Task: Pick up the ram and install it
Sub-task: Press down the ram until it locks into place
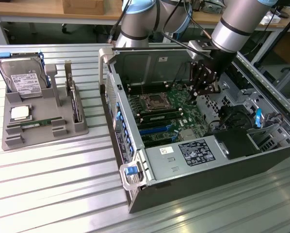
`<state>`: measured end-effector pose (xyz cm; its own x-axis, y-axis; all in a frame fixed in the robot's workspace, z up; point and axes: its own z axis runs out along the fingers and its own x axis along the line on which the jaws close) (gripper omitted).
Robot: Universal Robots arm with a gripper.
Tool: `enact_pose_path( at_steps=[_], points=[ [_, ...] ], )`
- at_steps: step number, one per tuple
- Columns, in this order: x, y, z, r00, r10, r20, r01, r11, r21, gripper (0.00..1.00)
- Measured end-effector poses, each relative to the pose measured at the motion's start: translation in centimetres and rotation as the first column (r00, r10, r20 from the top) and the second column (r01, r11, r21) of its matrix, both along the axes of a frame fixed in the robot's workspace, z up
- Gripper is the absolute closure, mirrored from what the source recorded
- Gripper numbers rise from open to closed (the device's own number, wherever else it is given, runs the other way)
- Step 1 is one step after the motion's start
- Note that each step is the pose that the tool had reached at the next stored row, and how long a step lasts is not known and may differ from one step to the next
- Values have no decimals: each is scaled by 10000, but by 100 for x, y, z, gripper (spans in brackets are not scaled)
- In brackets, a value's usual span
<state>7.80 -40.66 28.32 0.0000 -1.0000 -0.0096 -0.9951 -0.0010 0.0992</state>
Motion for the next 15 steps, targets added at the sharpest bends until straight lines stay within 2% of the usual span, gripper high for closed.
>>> enact_pose_path(
  at_steps=[9, 15],
  points=[
    [1, 0, 19, 10000, -27, 0, 27, 10000, 0, 89],
    [1, 1, 19, 9989, -472, 0, 472, 9989, -6, 89]
  ],
)
